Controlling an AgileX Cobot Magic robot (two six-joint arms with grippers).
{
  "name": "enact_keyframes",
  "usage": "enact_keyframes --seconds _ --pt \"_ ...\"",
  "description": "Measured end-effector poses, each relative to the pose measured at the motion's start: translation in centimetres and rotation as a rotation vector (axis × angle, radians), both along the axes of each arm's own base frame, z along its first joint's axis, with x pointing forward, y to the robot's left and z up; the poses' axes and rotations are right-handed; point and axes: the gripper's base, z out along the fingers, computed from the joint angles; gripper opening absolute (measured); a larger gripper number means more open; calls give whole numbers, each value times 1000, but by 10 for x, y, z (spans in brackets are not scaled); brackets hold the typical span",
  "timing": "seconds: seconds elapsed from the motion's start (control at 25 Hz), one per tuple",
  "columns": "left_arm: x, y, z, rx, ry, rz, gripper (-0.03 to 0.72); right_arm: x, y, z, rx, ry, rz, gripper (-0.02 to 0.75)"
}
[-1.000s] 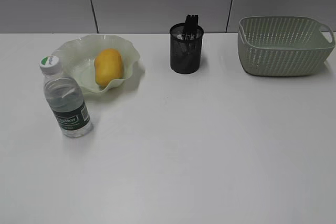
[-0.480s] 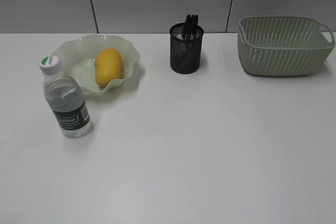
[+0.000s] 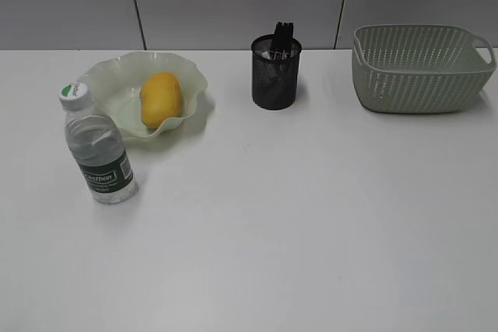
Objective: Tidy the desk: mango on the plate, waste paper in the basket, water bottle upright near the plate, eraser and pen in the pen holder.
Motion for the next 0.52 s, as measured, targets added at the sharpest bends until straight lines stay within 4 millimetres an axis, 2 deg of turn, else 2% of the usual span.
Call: enact_keyframes --seconds 0.52 --pt "0 0 0 0 0 25 260 0 0 0 0 0 -11 309"
